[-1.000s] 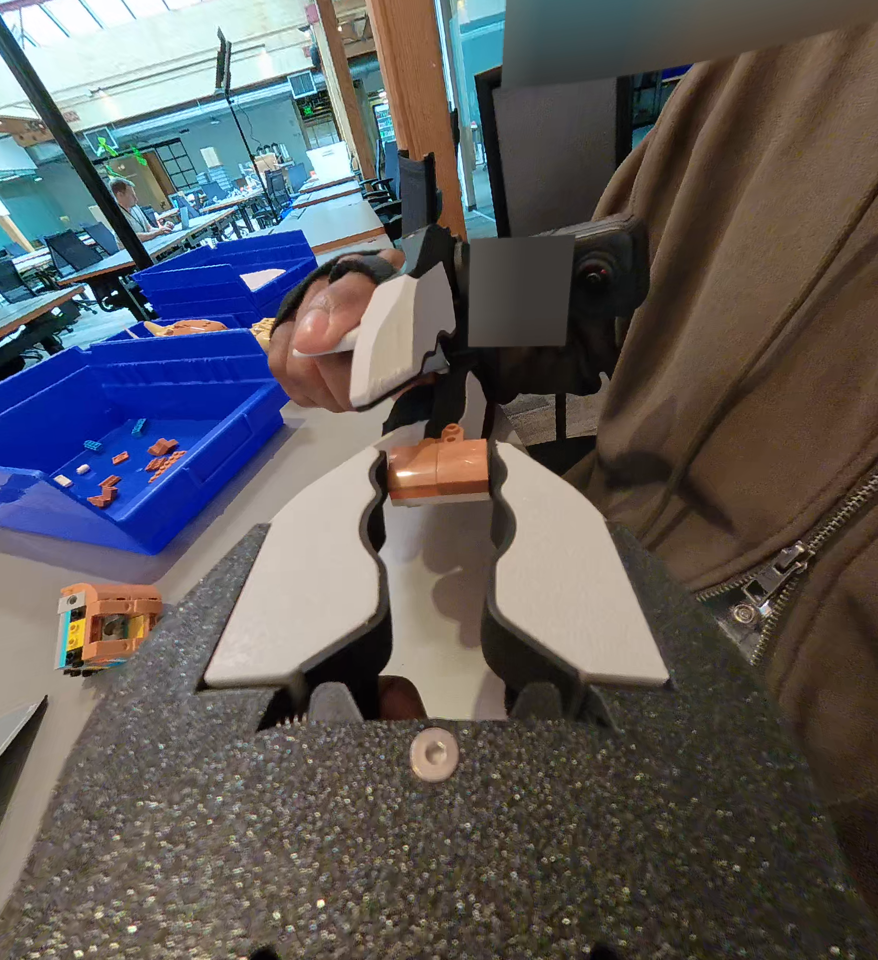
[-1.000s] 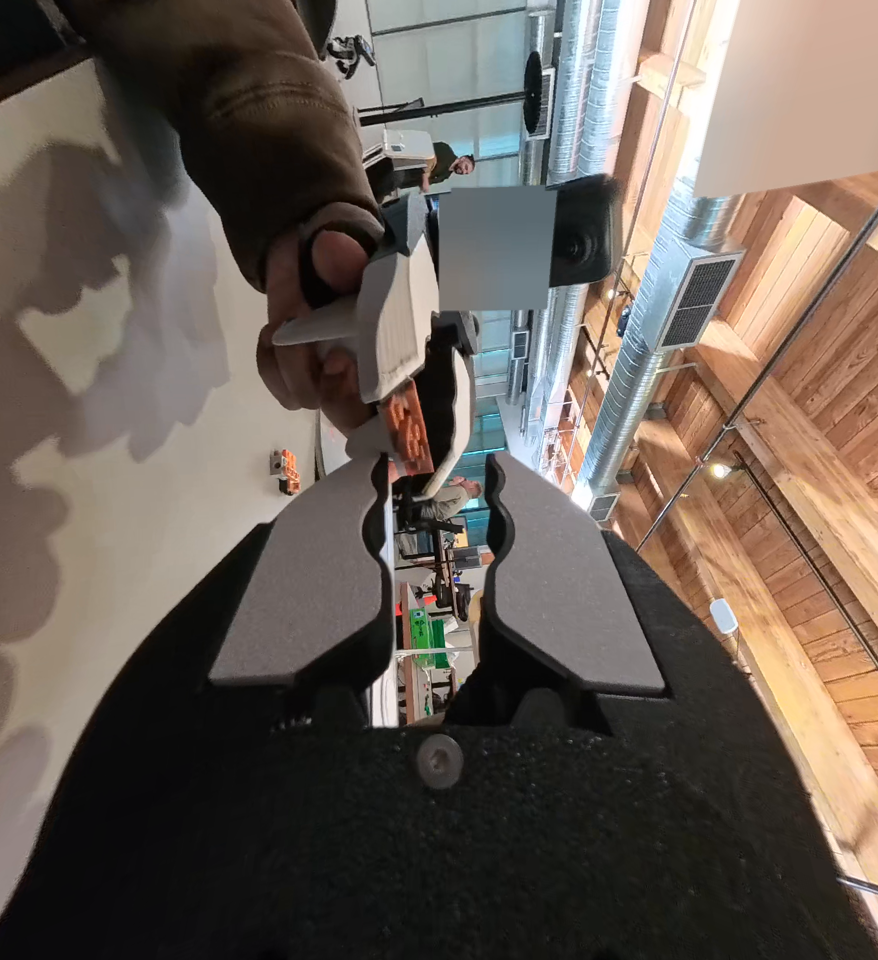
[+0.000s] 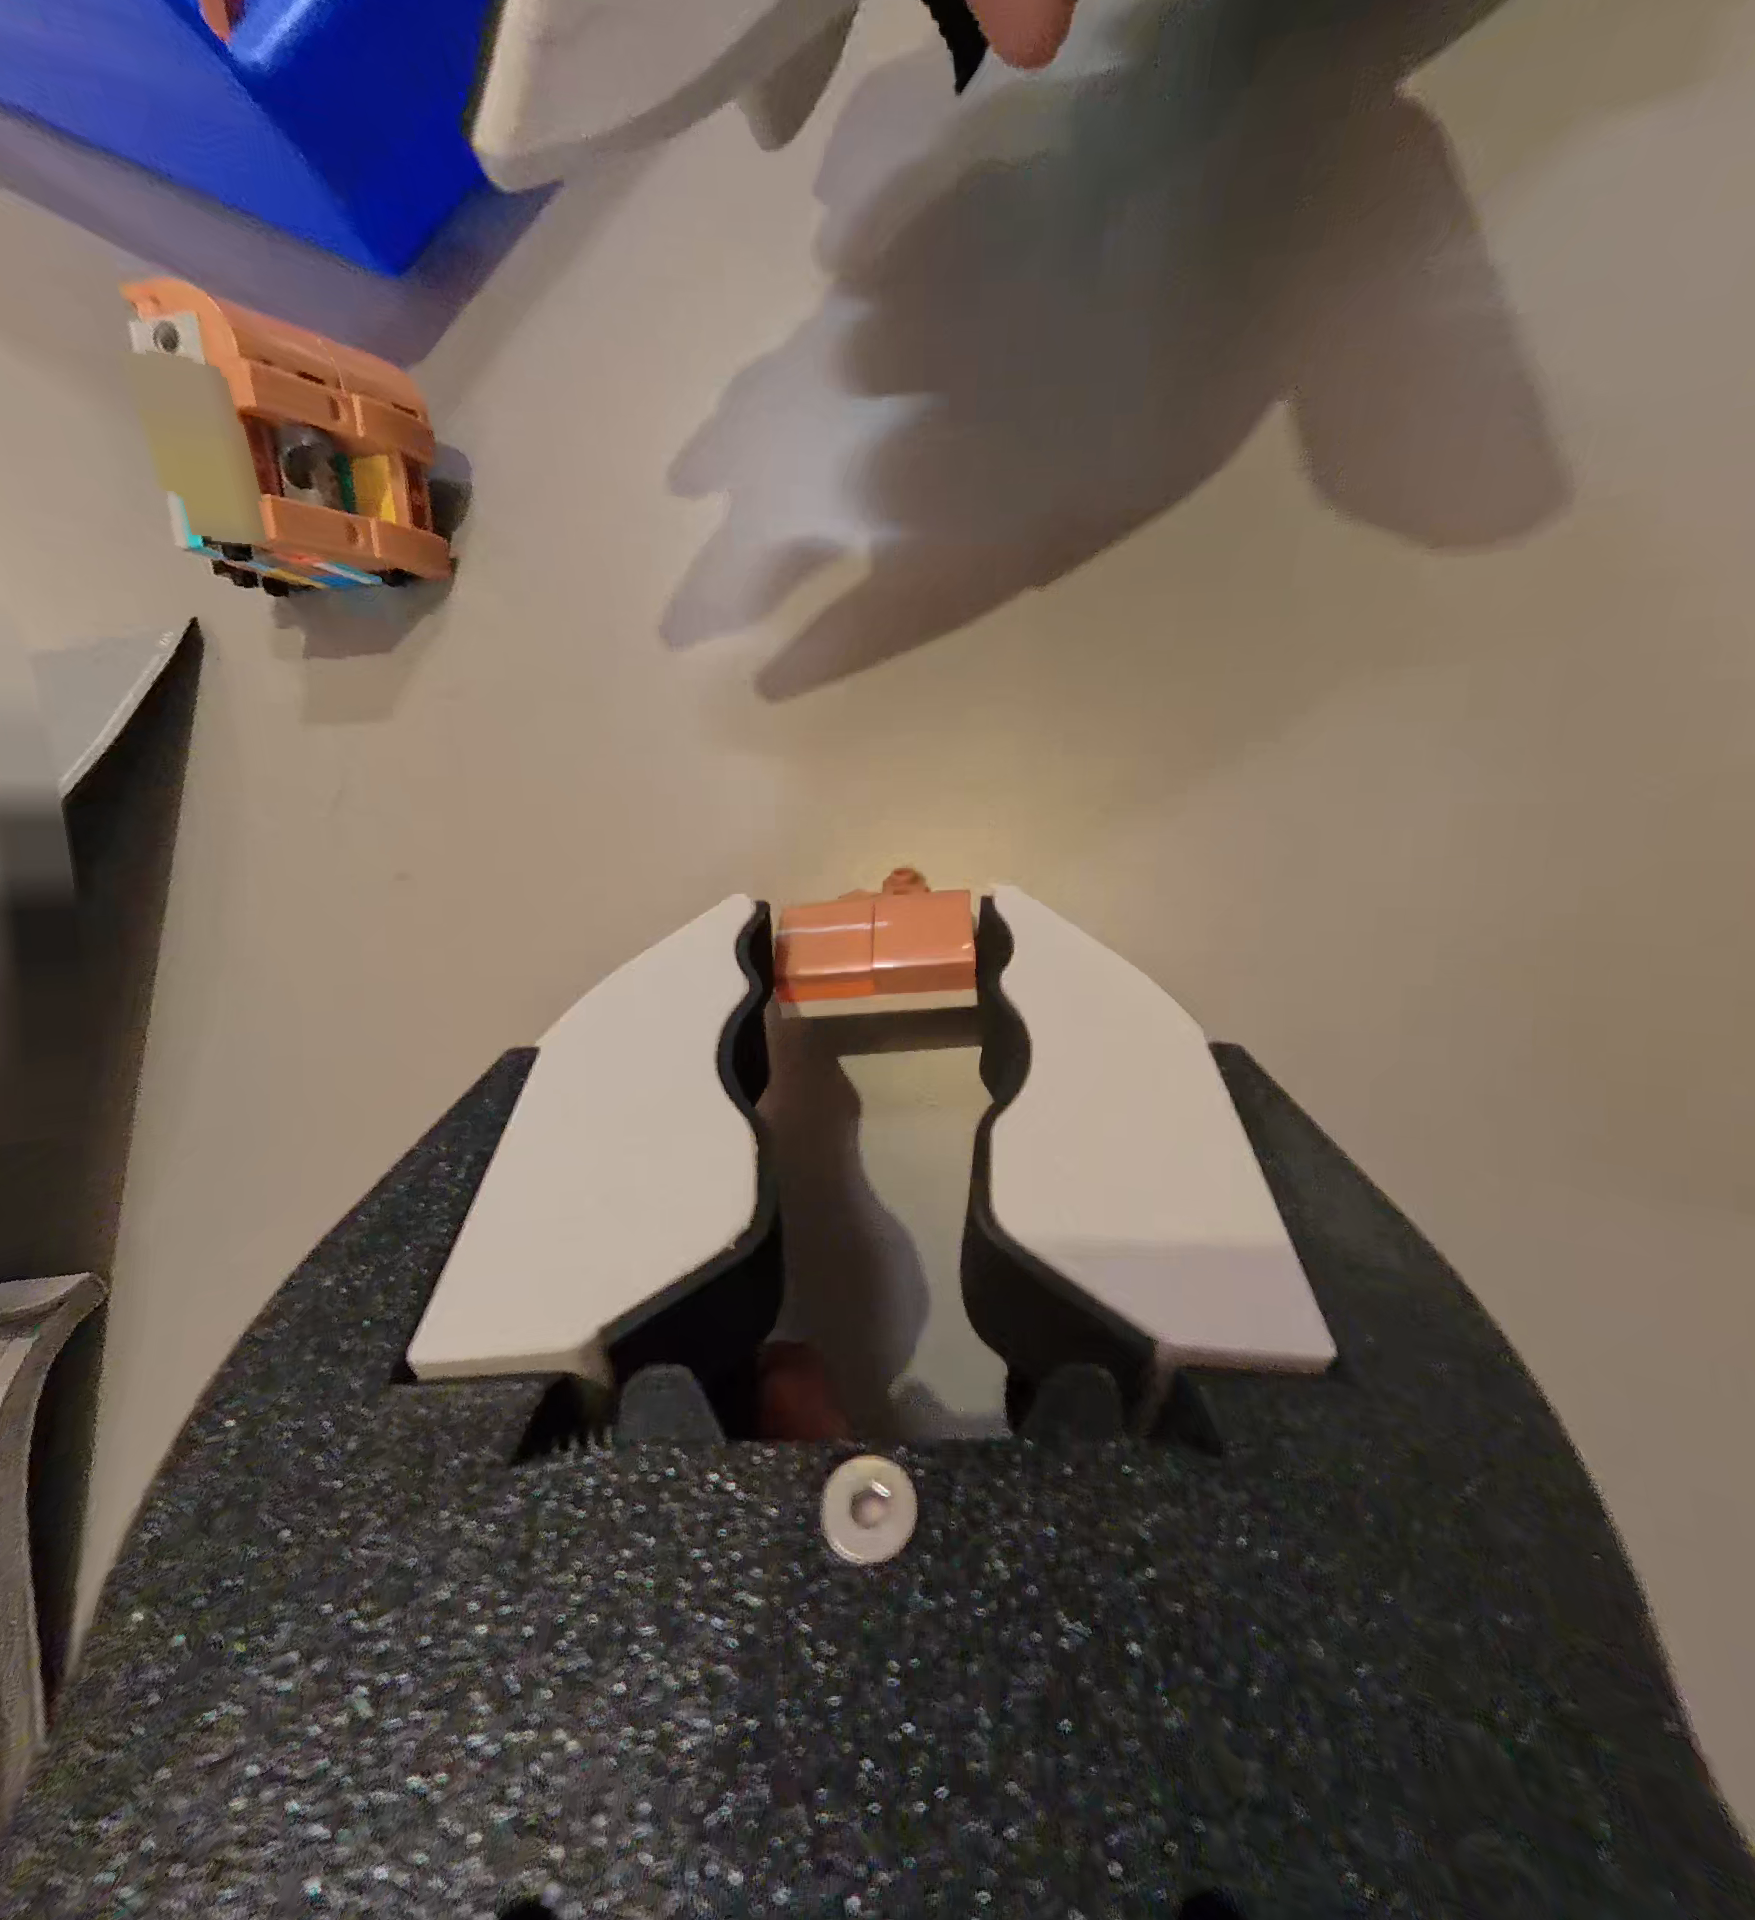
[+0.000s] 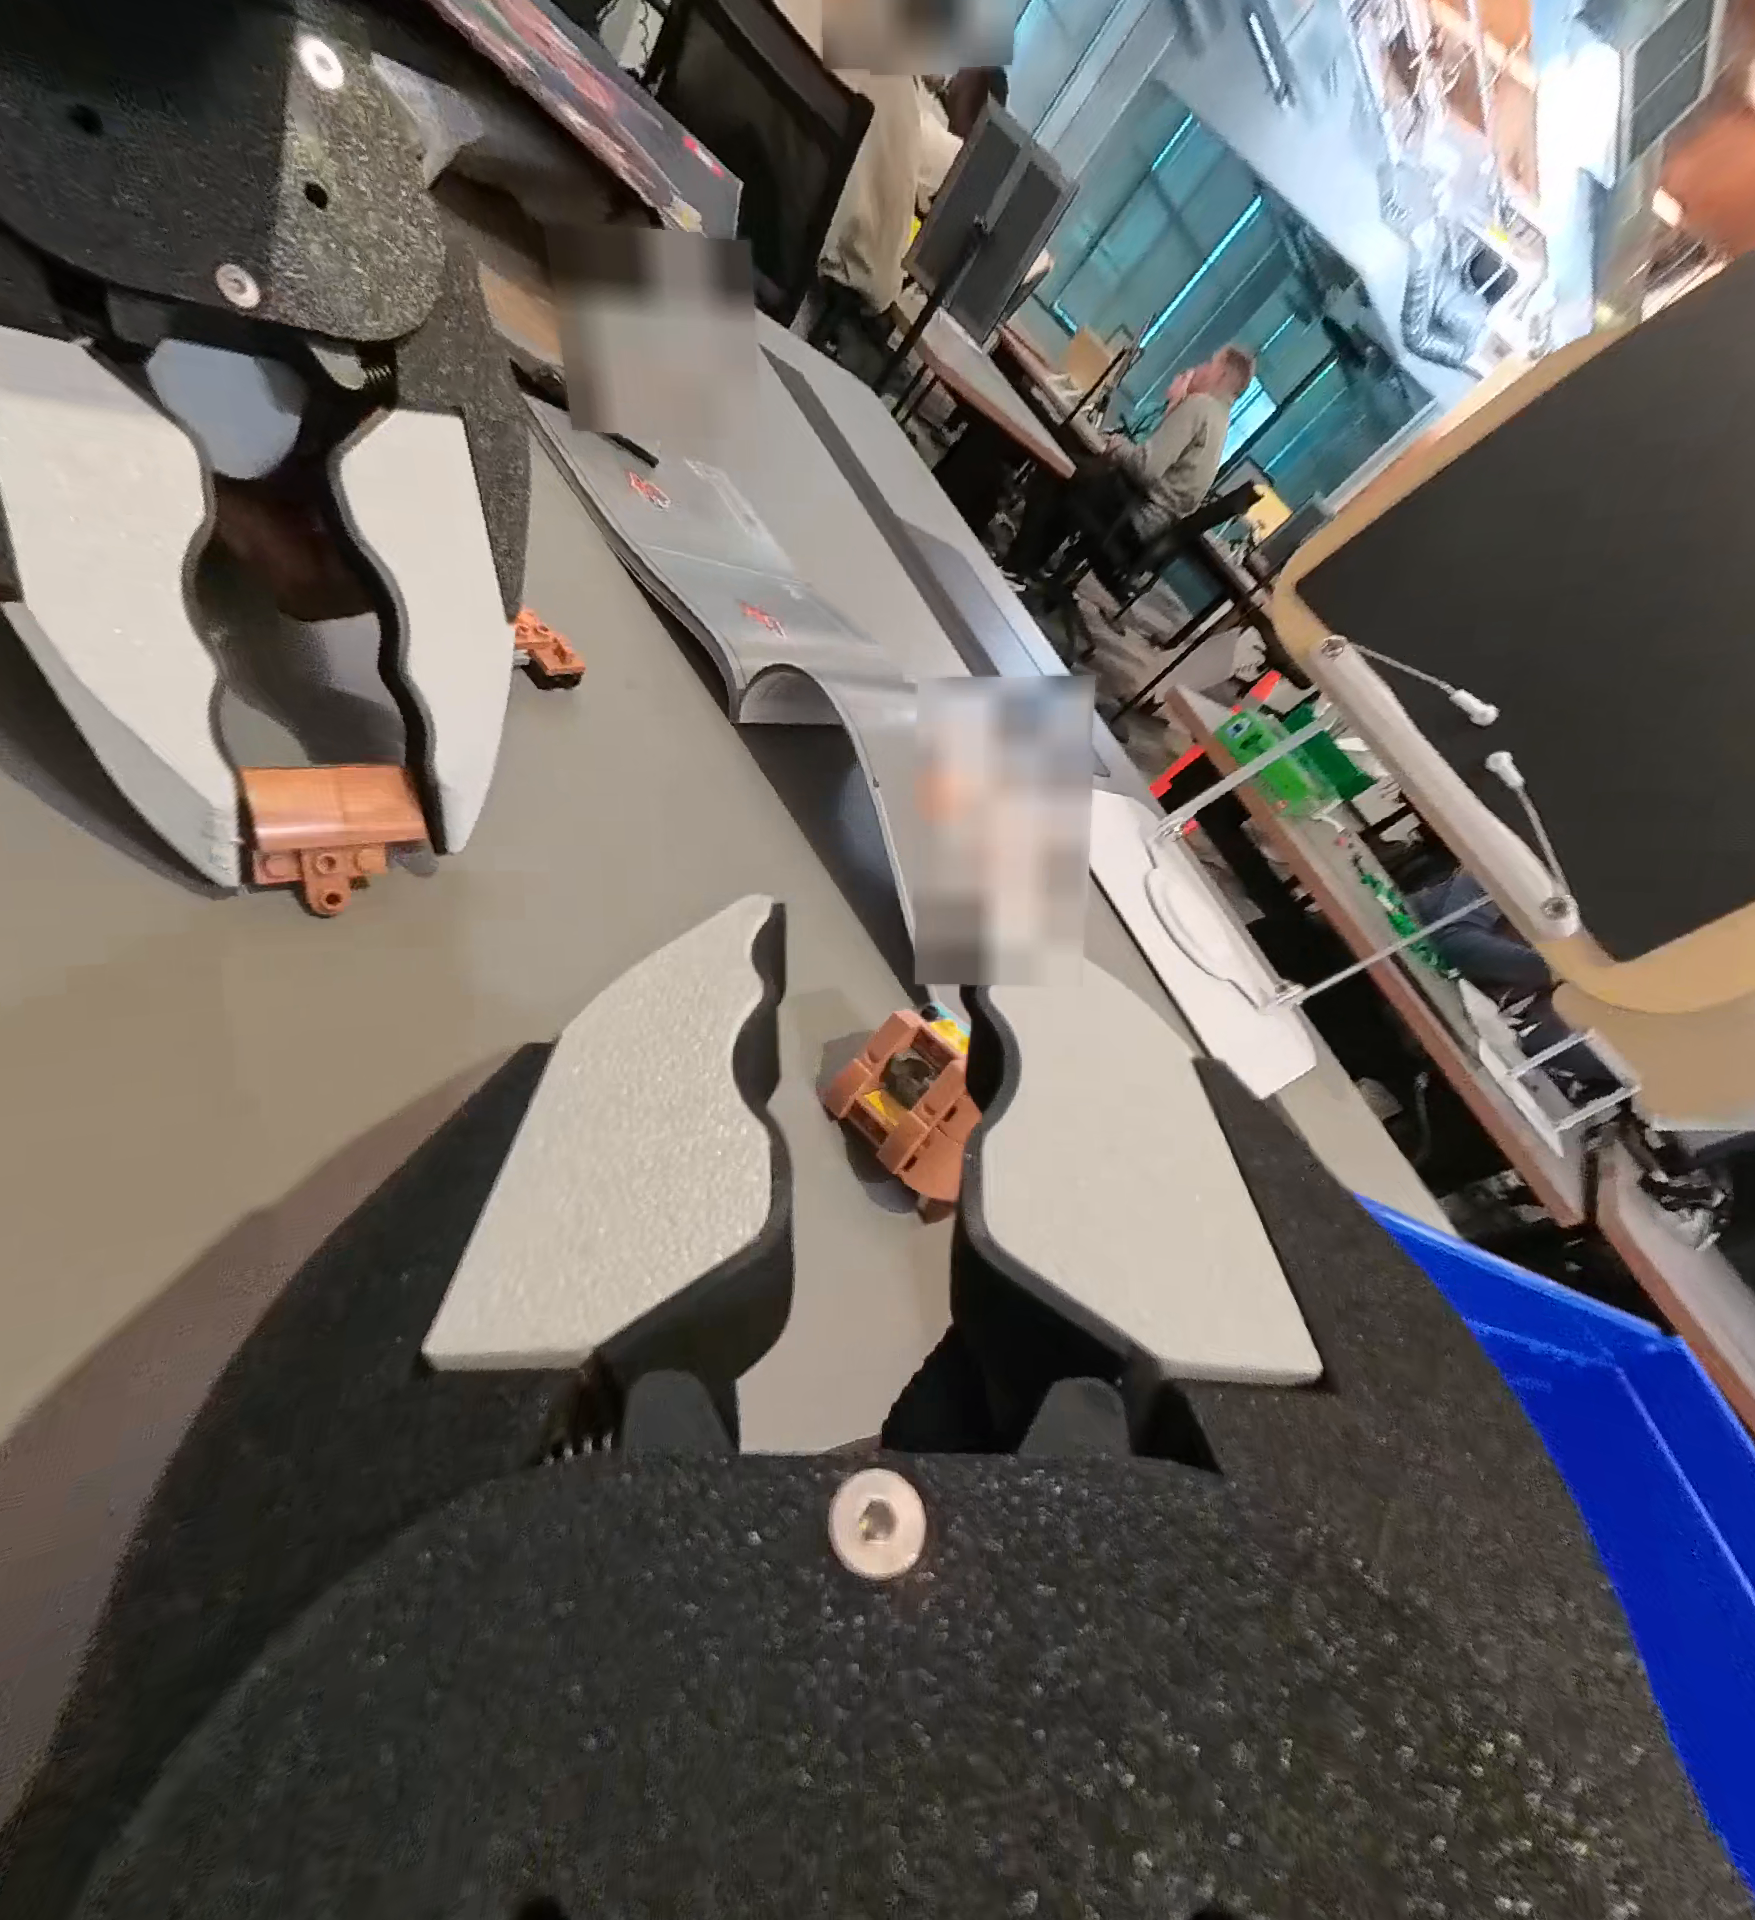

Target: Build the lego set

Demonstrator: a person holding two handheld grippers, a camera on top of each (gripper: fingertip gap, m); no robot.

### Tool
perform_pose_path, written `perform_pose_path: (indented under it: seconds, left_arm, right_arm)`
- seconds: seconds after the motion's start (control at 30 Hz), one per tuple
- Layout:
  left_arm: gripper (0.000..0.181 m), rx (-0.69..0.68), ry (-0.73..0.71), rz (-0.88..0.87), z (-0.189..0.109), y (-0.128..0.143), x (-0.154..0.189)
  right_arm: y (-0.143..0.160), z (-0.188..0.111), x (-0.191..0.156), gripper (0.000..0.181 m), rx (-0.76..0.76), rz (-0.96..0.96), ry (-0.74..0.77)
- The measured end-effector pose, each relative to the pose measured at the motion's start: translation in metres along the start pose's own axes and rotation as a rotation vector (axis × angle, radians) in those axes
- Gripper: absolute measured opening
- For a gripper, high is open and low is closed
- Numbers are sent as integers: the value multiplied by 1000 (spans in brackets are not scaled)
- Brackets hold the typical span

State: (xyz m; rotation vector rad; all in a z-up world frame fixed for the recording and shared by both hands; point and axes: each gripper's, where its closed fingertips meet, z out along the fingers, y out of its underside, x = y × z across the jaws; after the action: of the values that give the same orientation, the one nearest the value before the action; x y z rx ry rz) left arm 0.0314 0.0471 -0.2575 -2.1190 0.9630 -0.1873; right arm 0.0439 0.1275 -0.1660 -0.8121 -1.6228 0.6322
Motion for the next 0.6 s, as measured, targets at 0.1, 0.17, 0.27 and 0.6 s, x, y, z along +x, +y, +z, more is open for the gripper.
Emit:
perform_pose_path:
  seconds: [0.1,0.17,0.27,0.6]
  left_arm:
    - [38,-57,35,15,-1,5,-2]
    - [40,-82,62,21,-1,6,-3]
    - [46,-94,103,39,-2,5,-4]
    - [46,346,-22,6,-27,-47,-43]
  right_arm:
    - [1,7,-6,32,-4,8,-30]
    - [2,12,-11,32,-4,11,-60]
    - [0,17,-17,32,9,22,-101]
    - [-8,30,-24,22,115,179,-199]
